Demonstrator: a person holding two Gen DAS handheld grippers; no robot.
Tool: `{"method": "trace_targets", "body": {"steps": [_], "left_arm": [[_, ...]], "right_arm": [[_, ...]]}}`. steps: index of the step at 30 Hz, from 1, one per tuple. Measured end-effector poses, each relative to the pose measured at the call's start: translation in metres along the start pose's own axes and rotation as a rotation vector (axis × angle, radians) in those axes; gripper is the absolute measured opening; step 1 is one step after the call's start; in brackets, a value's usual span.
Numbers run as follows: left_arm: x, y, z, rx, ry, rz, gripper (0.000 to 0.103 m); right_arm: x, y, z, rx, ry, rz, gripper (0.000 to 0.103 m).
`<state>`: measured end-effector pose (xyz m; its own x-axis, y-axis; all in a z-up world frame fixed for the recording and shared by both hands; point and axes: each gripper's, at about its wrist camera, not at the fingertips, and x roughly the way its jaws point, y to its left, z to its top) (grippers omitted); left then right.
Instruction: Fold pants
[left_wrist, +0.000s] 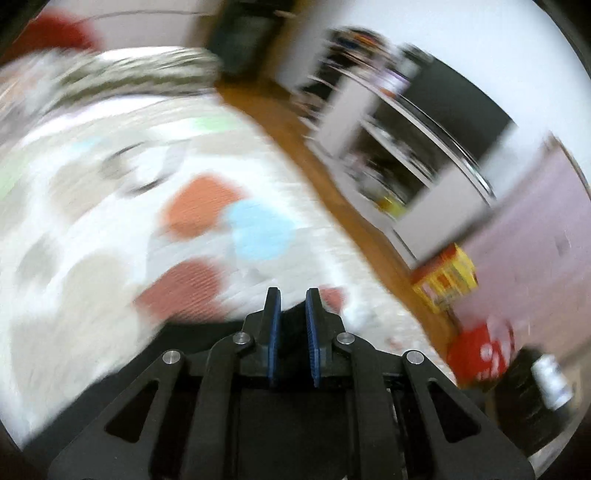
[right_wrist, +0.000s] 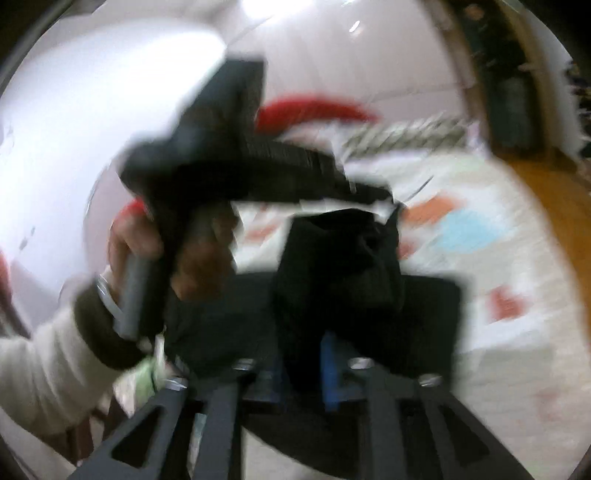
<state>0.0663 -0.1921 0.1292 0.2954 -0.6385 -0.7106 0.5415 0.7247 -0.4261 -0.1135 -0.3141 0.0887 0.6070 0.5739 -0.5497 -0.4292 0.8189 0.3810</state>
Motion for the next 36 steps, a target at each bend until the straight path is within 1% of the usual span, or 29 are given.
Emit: {"method": "trace_targets", "body": {"steps": [1,2,3,4,6,7,8,9,10,11,13,14,15,16,18,19,21,23,25,27,29,31,33,36], "left_arm": [[-0.01,0.018,-0.009,-0.044,-0.004,0.032,0.011],[-0.014,0.025,-0.017,-0.073,-0.003,0.055,0.011],[-0.02,0.038,-0.026,-0.109,0.003,0.083,0.011],[-0.028,0.049,-0.036,-0.135,0.01,0.103,0.011],[-0.039,0.052,-0.051,-0.141,0.003,0.118,0.011],[-0.042,0.045,-0.059,-0.135,-0.003,0.128,0.011],[-0.042,0.039,-0.061,-0.129,-0.004,0.135,0.011],[-0.042,0.033,-0.067,-0.121,-0.004,0.142,0.011],[-0.041,0.024,-0.076,-0.113,-0.005,0.148,0.018],[-0.039,0.017,-0.081,-0.113,-0.007,0.139,0.033],[-0.035,0.009,-0.088,-0.133,-0.02,0.124,0.047],[-0.032,0.008,-0.089,-0.14,-0.021,0.133,0.047],[-0.027,0.004,-0.093,-0.142,-0.016,0.169,0.047],[-0.019,0.001,-0.098,-0.142,-0.007,0.232,0.047],[-0.013,0.001,-0.106,-0.144,0.004,0.284,0.047],[-0.008,0.003,-0.111,-0.151,0.015,0.29,0.047],[-0.001,0.009,-0.117,-0.176,0.024,0.276,0.047],[0.006,0.012,-0.12,-0.195,0.022,0.277,0.047],[0.008,0.009,-0.12,-0.172,-0.002,0.283,0.047],[0.01,0.008,-0.12,-0.16,0.0,0.29,0.047],[0.008,0.006,-0.124,-0.153,0.004,0.279,0.035],[0.004,0.004,-0.126,-0.146,0.008,0.282,0.035],[0.002,0.004,-0.129,-0.15,0.001,0.288,0.035],[0.003,0.006,-0.132,-0.167,-0.017,0.291,0.035]], "right_arm": [[0.017,0.004,-0.008,0.021,0.07,0.025,0.058],[0.025,0.007,-0.013,0.039,0.118,0.06,0.059],[0.027,0.012,-0.018,0.051,0.145,0.111,0.059],[0.018,0.017,-0.019,0.038,0.125,0.129,0.059],[-0.008,0.023,-0.017,-0.005,0.068,0.151,0.059],[-0.022,0.023,-0.015,-0.025,0.03,0.142,0.059],[-0.031,0.021,-0.013,-0.034,0.005,0.118,0.059],[-0.038,0.02,-0.012,-0.035,-0.014,0.069,0.059],[-0.04,0.013,-0.007,-0.019,-0.019,0.003,0.059],[-0.038,0.004,-0.003,0.006,-0.012,-0.058,0.059],[-0.031,-0.014,0.004,0.039,0.0,-0.147,0.059],[-0.026,-0.021,0.008,0.038,0.002,-0.185,0.057],[-0.019,-0.027,0.011,0.03,0.014,-0.212,0.056],[-0.013,-0.03,0.012,0.024,0.034,-0.233,0.056],[-0.007,-0.028,0.014,0.011,0.052,-0.241,0.056],[-0.006,-0.027,0.014,0.005,0.048,-0.227,0.056],[0.004,-0.027,0.018,-0.005,0.059,-0.219,0.056],[0.019,-0.034,0.013,-0.02,0.108,-0.278,0.056],[0.033,-0.041,0.002,-0.036,0.154,-0.352,0.056],[0.034,-0.042,-0.001,-0.038,0.142,-0.359,0.056],[0.027,-0.042,0.002,-0.024,0.137,-0.345,0.056],[0.017,-0.039,0.005,-0.004,0.117,-0.321,0.056],[0.009,-0.034,0.004,-0.009,0.1,-0.314,0.056],[0.021,-0.034,-0.006,-0.014,0.14,-0.347,0.056]]}}
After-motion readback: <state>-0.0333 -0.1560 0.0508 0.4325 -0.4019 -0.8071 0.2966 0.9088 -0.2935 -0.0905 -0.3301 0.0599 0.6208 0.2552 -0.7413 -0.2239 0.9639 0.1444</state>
